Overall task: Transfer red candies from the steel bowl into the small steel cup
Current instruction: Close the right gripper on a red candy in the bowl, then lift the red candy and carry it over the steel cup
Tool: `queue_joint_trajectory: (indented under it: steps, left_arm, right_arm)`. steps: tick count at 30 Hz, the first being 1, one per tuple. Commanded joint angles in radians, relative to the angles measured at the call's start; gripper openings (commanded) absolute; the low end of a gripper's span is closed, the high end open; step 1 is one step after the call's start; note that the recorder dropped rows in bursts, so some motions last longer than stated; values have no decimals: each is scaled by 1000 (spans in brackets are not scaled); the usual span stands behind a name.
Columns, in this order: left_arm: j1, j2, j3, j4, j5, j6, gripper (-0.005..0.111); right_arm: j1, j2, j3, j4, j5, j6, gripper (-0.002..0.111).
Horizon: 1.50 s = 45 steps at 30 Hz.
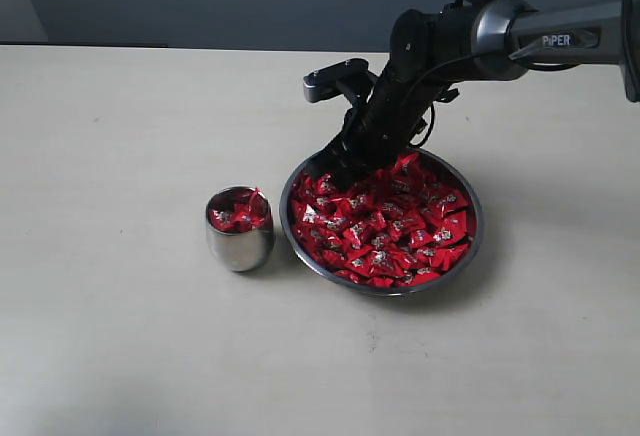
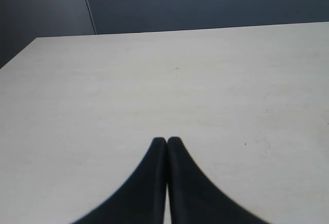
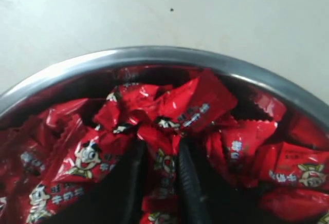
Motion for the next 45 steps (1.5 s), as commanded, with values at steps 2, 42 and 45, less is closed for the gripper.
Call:
queue_joint_trajectory:
  steps: [2, 42, 45]
  left_arm:
    - [-7, -5, 5, 2, -8, -1, 0]
    - [-7, -5, 5, 2, -8, -1, 0]
    - [-7, -5, 5, 2, -8, -1, 0]
  right_arm:
    - [1, 0, -5, 3, -9, -3, -1]
    - [227, -261, -14, -65, -19, 151, -1]
    - [254, -240, -61, -55, 21, 151, -1]
